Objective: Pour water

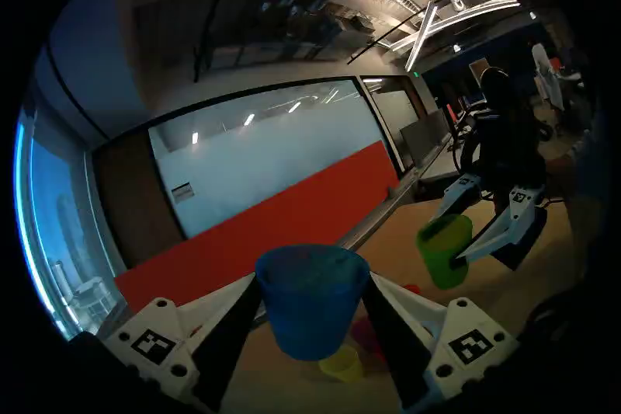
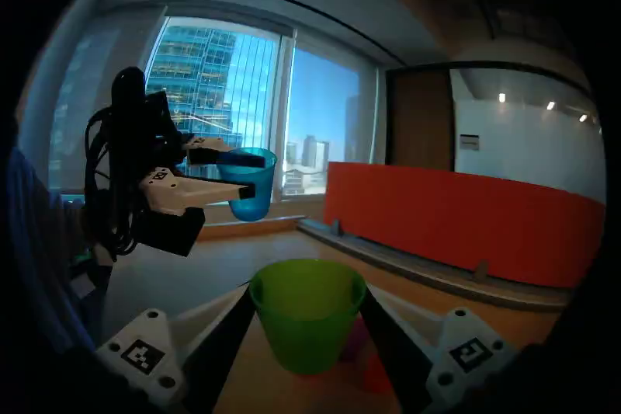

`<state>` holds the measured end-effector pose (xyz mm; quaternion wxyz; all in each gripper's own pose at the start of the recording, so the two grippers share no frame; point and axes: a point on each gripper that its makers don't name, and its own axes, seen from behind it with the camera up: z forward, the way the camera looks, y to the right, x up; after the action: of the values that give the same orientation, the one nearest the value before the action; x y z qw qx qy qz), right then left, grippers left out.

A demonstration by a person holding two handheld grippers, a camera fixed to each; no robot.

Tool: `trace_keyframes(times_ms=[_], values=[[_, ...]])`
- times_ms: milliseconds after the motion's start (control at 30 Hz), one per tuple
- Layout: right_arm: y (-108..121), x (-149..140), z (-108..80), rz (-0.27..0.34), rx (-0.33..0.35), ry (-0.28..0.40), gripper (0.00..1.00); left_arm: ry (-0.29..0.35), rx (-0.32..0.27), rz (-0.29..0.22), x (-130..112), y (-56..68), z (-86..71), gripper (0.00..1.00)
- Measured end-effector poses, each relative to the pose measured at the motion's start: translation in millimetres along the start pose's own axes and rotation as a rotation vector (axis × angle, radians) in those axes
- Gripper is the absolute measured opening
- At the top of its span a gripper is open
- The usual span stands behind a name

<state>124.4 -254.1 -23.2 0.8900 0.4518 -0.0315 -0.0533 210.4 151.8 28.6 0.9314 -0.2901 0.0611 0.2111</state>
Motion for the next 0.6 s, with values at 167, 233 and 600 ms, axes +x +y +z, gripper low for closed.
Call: trace_keyframes(times_ms=[167,233,600], values=[[-7.3,-2.9,6.6,0.003,0.018,-0.001,0.92,0.009,0.004,0.052,8.6,0.2,2.6,0.86],[-9.9,-3.7,9.1,0.006,0.025,-0.001,0.92,0.013,0.005,0.074,11.9,0.6,3.2,0.86],[-21.3,-8.1,21.5,0.023,0.054,0.003,0.92,0.032,0.013,0.191,27.6,1.1,3.8,0.86]])
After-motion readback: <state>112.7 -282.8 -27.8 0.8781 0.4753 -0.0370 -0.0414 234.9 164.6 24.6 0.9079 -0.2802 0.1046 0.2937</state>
